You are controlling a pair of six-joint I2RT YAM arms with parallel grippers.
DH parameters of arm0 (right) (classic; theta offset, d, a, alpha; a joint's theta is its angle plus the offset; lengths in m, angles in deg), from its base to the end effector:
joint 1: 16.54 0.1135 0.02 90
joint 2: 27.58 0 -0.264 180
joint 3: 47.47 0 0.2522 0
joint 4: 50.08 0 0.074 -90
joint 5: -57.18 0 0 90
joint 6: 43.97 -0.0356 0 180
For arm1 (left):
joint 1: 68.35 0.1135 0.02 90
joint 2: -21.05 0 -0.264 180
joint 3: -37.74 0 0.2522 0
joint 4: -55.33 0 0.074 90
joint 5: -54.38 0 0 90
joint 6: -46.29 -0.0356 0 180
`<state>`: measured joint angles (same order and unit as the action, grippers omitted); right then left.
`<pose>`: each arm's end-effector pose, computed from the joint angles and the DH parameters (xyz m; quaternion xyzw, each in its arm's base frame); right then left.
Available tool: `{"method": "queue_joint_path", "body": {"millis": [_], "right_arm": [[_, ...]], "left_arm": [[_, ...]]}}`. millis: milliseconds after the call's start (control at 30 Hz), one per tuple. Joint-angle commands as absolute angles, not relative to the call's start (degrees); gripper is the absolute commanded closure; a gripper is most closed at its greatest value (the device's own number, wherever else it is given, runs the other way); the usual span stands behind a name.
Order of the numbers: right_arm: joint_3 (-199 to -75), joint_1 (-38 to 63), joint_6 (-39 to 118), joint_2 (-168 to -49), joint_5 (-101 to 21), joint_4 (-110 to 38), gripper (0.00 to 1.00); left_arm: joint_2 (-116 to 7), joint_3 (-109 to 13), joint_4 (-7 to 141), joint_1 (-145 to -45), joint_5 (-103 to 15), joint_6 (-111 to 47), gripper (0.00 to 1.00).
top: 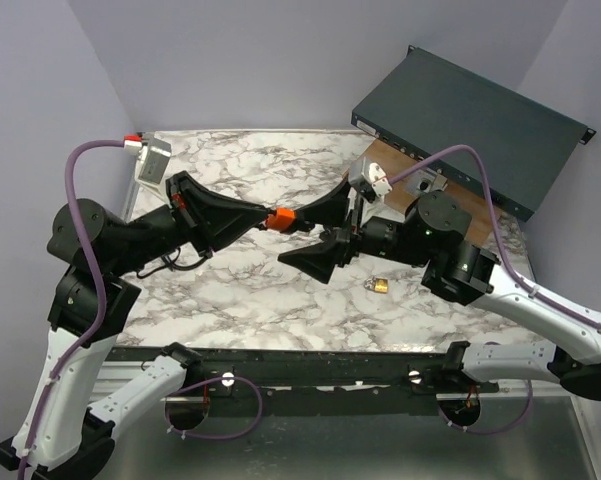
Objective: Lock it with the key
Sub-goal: Pick up the lock from the center of the board.
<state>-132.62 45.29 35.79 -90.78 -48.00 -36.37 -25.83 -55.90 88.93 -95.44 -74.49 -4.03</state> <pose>0.1061 0.2178 0.4589 -0.3722 0.5406 0.5108 0.5552 0.0890 -0.0706 0.5131 0.1949 0.6111 -0.5792 0.5031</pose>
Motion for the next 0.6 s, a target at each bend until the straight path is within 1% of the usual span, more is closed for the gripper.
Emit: {"method": "queue_joint_path", "body": {"millis": [0,100,300,367,567], "right_arm": [[-136.96,43.79,34.69,-92.97,-55.4,-42.88,0.15],[-137.08,40.41,31.62,-93.4,-61.03,-46.85,0.18],[-137.59,31.25,22.49,-96.24,-74.94,-56.85,0.19],[-138.6,30.26,19.81,-98.21,-78.97,-60.18,0.19],[-141.41,29.43,13.01,-103.25,-86.02,-68.79,0.19]], "left_arm": [[-24.98,-57.75,89.58,-95.66,-67.51,-1.81,1.0],[-25.02,-58.66,90.06,-95.6,-66.13,-1.44,1.0],[-25.73,-62.21,90.8,-95.52,-65.01,0.21,1.0],[-25.8,-62.97,90.88,-95.6,-64.57,0.45,1.0],[-25.82,-63.82,91.14,-95.55,-62.47,1.8,1.0]]}}
